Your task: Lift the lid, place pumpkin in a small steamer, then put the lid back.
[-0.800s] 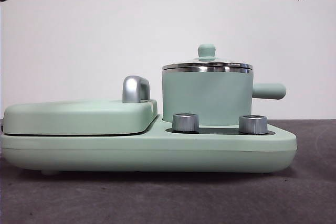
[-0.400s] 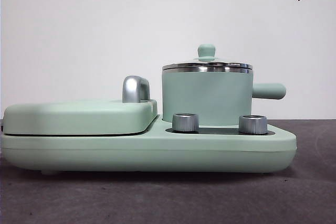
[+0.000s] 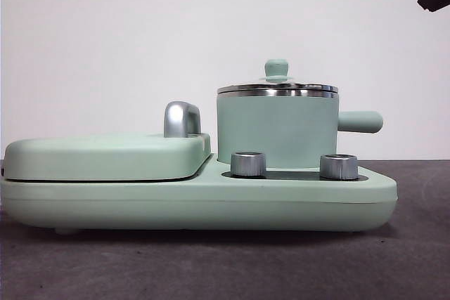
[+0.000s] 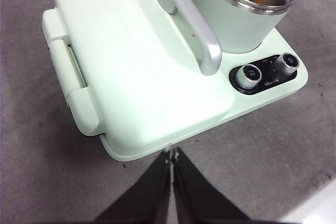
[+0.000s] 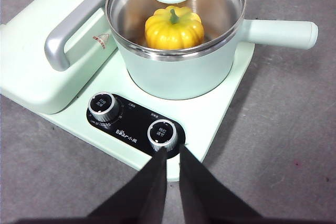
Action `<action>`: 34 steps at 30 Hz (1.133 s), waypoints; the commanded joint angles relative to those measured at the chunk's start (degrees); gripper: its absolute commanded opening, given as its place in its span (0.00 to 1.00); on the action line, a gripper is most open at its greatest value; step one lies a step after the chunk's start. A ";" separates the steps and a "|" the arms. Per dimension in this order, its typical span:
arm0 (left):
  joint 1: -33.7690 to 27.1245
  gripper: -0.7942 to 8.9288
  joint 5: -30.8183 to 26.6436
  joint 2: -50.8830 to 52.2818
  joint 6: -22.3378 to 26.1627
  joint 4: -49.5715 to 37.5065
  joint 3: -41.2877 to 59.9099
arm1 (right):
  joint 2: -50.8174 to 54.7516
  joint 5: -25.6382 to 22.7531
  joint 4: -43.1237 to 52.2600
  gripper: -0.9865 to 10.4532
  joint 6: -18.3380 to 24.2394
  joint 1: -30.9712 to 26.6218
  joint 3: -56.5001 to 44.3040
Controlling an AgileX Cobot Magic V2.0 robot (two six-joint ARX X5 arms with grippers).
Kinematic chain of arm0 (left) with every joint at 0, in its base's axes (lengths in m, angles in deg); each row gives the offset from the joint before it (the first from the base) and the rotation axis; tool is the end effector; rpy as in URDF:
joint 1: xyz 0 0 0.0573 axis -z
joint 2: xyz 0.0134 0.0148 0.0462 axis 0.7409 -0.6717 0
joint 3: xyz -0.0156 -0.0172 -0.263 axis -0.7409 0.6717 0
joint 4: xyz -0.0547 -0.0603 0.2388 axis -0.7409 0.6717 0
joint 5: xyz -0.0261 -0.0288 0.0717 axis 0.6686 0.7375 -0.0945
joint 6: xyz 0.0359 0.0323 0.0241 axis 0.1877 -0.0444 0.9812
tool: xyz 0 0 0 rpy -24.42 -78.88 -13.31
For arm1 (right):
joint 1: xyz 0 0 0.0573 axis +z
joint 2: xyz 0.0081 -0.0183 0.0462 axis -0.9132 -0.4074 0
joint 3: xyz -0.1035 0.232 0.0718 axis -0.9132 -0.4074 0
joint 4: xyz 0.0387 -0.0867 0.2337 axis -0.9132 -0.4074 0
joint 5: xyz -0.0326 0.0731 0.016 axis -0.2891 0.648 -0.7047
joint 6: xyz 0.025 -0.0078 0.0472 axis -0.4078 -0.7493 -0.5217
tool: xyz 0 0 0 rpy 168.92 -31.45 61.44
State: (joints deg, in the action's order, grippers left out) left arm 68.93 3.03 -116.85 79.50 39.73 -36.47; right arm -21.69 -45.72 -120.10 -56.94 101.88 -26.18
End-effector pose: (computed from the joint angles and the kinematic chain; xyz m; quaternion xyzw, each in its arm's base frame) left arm 0.0869 -0.0404 0.3074 -0.0220 0.3175 -0.2623 0.9110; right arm 0.1049 0.0741 0.2975 -0.0022 0.2950 0.2427 0.9242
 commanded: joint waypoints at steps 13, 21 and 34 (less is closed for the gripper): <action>-0.57 0.09 0.33 2.43 1.79 -2.38 -0.35 | -0.13 0.02 0.66 0.12 0.22 0.44 0.44; -9.94 0.09 0.28 12.37 11.13 -23.43 11.23 | -0.13 0.02 0.68 0.12 0.22 0.44 0.44; -20.46 0.09 0.07 30.10 4.90 -38.34 38.99 | -0.13 0.02 0.68 0.12 0.22 0.44 0.44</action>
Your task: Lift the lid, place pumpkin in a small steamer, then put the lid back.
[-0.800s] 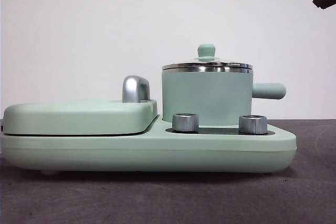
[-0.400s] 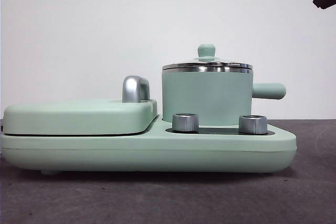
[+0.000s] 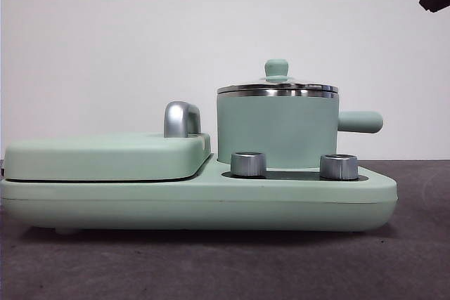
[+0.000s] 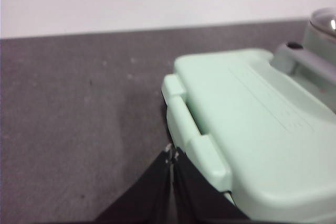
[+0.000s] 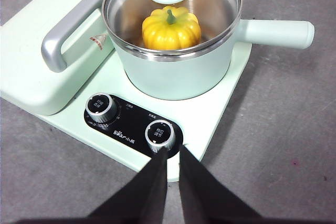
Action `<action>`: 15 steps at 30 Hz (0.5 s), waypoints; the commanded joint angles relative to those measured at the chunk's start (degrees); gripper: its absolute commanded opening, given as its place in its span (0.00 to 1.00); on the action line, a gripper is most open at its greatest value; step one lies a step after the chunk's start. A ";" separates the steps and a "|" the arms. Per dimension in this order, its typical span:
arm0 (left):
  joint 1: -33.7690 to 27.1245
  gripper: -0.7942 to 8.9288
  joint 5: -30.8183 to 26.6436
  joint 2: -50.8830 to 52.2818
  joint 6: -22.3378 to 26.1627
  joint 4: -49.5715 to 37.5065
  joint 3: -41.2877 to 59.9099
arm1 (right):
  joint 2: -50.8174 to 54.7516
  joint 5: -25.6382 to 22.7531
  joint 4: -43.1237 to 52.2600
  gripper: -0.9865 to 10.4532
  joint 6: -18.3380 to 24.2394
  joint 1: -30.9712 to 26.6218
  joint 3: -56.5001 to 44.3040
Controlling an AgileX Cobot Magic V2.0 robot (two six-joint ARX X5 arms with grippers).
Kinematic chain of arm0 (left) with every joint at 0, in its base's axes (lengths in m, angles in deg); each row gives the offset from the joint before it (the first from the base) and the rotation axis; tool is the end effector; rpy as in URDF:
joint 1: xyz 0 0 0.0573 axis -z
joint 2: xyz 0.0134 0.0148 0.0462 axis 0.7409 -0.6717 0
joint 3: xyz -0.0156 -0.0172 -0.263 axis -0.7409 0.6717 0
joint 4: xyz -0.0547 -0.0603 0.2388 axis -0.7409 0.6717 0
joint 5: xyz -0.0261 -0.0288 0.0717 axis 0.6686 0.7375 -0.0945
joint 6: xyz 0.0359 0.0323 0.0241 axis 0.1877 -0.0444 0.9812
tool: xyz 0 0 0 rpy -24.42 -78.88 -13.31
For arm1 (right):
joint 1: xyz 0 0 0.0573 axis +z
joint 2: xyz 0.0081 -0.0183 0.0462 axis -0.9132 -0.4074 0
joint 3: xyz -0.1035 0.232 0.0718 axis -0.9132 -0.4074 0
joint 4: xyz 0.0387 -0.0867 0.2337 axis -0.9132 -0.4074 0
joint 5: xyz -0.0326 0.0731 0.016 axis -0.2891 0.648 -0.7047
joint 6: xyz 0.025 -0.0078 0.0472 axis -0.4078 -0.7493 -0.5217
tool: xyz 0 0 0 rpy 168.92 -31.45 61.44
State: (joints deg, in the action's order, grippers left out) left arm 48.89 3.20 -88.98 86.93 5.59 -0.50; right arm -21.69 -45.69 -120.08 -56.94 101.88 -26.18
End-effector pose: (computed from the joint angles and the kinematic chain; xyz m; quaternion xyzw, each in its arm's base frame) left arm 0.0876 -0.0081 0.1939 0.0075 0.0803 -0.1228 0.9891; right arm 0.1049 0.0741 0.2976 -0.0021 0.2949 0.2430 0.9241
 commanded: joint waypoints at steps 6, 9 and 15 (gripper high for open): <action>-1.27 0.09 -3.10 3.82 -4.98 -12.28 8.79 | -0.13 0.00 0.66 0.12 0.22 0.44 0.44; -1.29 0.09 -5.53 3.82 -5.01 -12.96 9.60 | -0.13 0.00 0.66 0.12 0.22 0.44 0.44; -1.29 0.09 -8.90 3.85 -4.98 -12.94 9.88 | -0.13 0.00 0.66 0.12 0.22 0.44 0.44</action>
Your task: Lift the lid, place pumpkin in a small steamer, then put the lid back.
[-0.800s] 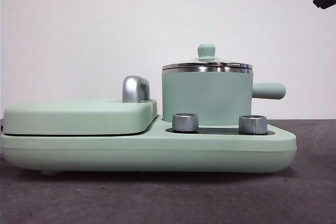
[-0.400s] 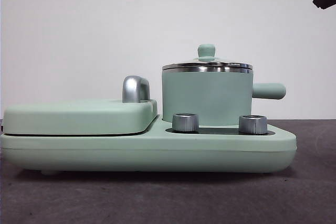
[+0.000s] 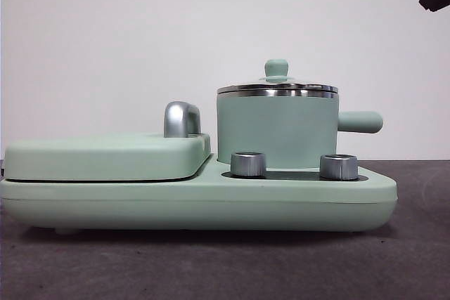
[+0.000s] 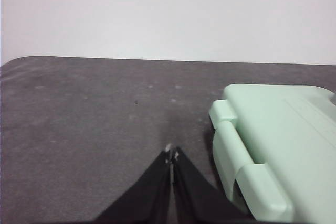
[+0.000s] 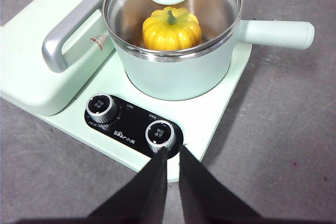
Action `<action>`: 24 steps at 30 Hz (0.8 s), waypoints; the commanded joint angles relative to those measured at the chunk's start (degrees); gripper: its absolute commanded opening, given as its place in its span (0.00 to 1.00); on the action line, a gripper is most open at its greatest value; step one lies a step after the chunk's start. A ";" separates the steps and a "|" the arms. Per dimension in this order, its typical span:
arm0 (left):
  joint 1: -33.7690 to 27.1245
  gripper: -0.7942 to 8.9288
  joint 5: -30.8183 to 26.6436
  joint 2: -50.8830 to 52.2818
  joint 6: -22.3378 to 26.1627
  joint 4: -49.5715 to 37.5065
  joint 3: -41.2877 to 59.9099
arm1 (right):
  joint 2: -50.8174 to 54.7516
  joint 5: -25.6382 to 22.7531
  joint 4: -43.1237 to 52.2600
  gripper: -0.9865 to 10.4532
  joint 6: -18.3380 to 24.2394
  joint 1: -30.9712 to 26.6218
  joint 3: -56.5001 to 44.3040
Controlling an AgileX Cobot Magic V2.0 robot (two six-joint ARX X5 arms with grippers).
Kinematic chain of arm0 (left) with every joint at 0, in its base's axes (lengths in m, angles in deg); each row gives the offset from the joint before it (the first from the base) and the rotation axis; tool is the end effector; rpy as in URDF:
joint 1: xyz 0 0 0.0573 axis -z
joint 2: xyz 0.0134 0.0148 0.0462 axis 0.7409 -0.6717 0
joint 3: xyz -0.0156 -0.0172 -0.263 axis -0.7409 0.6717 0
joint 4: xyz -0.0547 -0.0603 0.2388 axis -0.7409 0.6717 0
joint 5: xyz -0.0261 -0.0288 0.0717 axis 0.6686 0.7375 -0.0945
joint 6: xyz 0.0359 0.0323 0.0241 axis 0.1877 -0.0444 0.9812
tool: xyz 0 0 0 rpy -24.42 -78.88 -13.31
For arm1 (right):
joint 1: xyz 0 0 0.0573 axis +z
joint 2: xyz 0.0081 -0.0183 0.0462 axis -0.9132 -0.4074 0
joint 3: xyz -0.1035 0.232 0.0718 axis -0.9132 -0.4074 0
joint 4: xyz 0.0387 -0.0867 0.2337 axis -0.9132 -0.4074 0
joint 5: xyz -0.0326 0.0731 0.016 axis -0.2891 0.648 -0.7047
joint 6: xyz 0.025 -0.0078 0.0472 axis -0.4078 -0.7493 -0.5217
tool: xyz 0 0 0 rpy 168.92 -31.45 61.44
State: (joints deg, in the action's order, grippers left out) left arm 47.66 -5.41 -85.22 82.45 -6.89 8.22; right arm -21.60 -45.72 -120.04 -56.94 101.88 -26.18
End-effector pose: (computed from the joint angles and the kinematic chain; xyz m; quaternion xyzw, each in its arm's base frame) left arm 0.0957 -0.0019 0.1683 -0.0235 0.0180 -0.0360 0.9989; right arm 0.1047 0.0739 0.2978 -0.0018 0.2938 0.2430 0.9245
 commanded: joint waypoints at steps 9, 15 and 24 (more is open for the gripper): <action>-0.07 0.09 -0.26 0.07 -0.48 -0.48 1.16 | -0.22 0.02 0.61 0.12 0.22 0.44 0.44; -0.07 0.09 -0.26 0.07 -0.48 -0.48 1.16 | -0.22 0.02 0.61 0.12 0.22 0.44 0.44; -0.07 0.09 -0.26 0.07 -0.48 -0.48 1.16 | 1.27 -1.68 0.55 0.12 3.21 0.33 0.46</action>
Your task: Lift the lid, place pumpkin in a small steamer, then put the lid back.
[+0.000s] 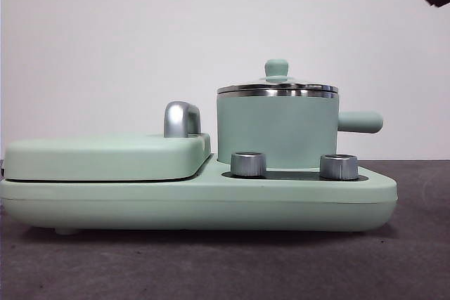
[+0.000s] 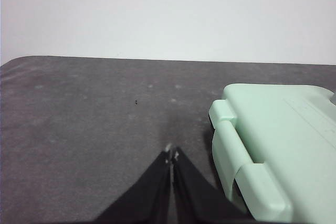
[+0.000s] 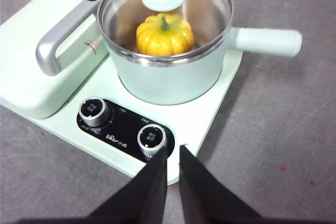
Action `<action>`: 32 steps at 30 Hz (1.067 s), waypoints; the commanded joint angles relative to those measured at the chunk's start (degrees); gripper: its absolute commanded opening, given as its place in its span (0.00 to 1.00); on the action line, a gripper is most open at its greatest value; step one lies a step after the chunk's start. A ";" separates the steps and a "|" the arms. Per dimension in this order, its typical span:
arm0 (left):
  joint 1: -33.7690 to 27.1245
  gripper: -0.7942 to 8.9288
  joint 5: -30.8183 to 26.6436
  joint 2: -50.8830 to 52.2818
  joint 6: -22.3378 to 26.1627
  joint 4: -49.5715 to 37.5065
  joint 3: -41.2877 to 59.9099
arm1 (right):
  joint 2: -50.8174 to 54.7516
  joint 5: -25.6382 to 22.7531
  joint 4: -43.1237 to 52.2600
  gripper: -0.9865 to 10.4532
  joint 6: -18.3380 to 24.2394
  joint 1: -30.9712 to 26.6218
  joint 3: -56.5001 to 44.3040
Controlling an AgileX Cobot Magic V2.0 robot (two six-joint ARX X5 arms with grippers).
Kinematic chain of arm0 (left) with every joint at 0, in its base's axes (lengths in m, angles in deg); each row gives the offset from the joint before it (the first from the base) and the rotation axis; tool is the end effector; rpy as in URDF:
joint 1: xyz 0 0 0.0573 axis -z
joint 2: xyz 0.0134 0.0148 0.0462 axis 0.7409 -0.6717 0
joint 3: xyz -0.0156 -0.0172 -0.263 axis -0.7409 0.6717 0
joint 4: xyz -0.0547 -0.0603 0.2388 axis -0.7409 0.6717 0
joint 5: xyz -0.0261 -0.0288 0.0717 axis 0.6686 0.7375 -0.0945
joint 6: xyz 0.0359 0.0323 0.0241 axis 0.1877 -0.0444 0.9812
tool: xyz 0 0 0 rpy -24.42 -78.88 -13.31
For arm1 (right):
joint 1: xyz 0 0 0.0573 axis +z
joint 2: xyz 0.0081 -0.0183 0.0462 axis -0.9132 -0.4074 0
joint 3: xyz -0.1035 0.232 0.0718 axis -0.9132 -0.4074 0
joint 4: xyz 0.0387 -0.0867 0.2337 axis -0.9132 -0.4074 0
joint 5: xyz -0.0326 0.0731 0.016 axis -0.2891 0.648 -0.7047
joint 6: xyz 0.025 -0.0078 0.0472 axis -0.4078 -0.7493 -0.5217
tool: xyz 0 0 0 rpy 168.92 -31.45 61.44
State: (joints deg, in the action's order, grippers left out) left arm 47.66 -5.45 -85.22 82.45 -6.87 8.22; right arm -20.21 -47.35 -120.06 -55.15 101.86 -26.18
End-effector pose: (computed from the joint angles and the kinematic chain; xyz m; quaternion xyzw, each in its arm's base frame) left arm 0.0957 -0.0019 0.1682 -0.0235 0.0182 -0.0356 0.9989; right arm 0.1013 0.0704 0.3004 -0.0154 0.2769 0.2362 0.9313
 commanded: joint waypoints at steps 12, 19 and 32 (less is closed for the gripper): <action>-0.07 0.09 -0.24 0.07 -0.48 -0.50 1.16 | 7.28 -3.32 12.72 0.12 10.25 -8.72 -9.51; -0.07 0.09 -0.24 0.07 -0.48 -0.50 1.16 | 22.38 1.70 27.17 0.12 10.27 -23.61 -28.61; -0.07 0.09 -0.22 0.07 -0.48 -0.50 1.16 | 35.54 1.77 31.08 0.12 10.16 -33.40 -40.15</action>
State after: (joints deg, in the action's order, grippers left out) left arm 47.66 -5.45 -85.22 82.45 -6.87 8.22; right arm 14.77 -45.69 -90.40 -45.18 68.50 -65.89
